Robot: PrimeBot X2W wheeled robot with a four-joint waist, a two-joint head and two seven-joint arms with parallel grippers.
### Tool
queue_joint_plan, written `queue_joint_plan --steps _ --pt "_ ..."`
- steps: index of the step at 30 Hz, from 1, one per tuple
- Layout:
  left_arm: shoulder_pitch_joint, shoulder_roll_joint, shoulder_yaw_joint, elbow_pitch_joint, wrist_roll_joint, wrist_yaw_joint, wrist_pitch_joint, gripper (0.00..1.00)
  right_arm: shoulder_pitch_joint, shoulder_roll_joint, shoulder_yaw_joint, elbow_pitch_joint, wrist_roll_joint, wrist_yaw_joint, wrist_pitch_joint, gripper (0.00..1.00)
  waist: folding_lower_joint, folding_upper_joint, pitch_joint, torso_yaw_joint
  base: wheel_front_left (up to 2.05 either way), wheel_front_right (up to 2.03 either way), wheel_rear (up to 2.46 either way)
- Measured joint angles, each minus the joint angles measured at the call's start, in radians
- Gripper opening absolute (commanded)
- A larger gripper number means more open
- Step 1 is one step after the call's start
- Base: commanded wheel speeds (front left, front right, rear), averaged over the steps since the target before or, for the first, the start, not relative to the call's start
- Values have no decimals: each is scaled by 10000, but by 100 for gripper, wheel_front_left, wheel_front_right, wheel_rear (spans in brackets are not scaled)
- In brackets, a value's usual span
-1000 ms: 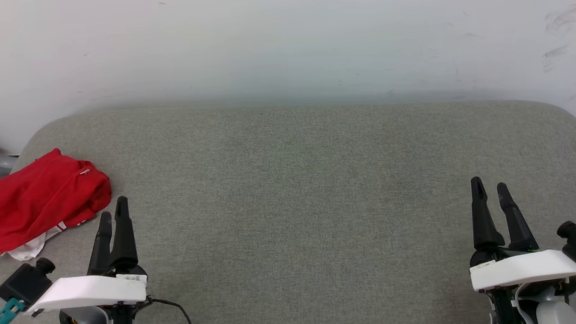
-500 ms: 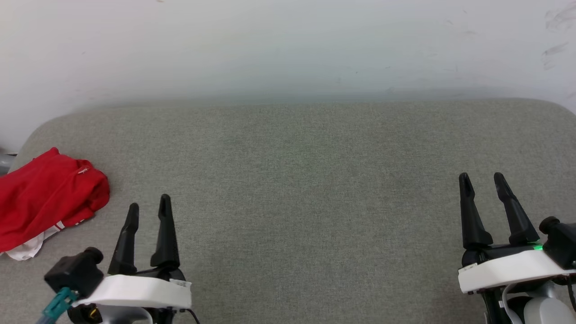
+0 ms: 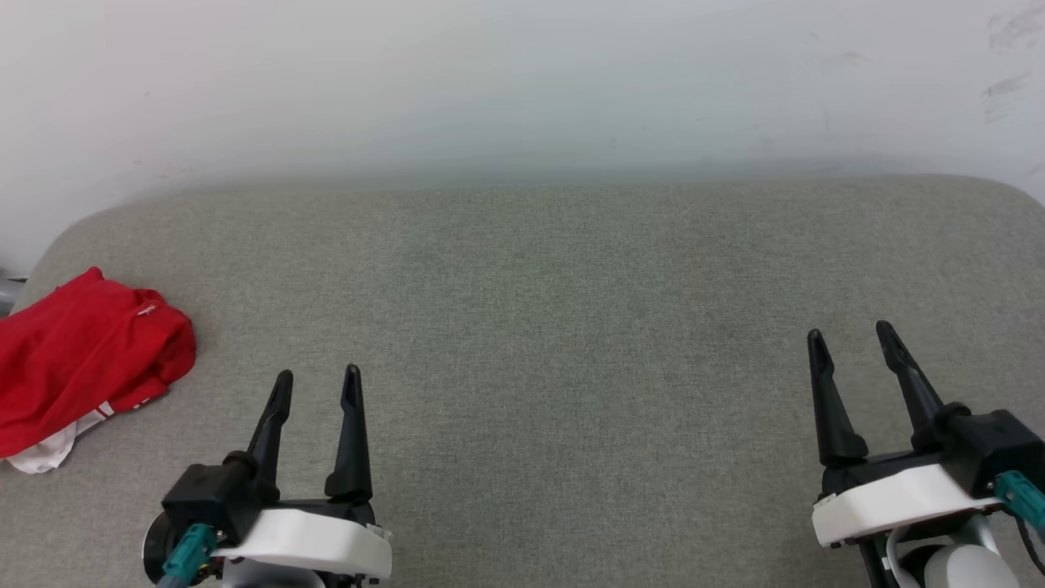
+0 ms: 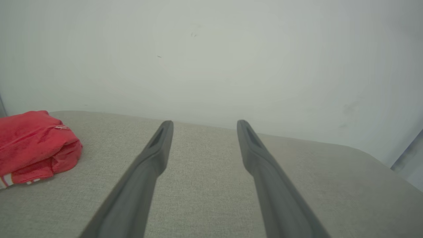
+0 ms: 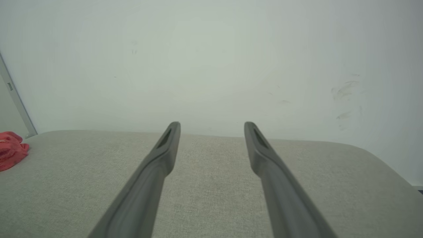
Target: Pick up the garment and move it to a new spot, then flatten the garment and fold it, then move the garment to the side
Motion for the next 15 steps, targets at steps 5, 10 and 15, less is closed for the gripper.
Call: queue_joint_plan --steps 5,10,15 --pt "0 288 -497 77 512 428 -100 100 -1 -2 33 104 -679 0 -119 100 -1 0 9 -6 0 0 0" --pt "-1 593 -1041 117 1005 874 -211 100 -1 -2 123 119 -1197 2 -221 100 0 0 2 -30 0 0 0" --pt "1 579 -1264 111 936 1009 -326 100 -1 0 280 -19 -1227 4 -332 100 0 -1 21 -51 0 0 0"
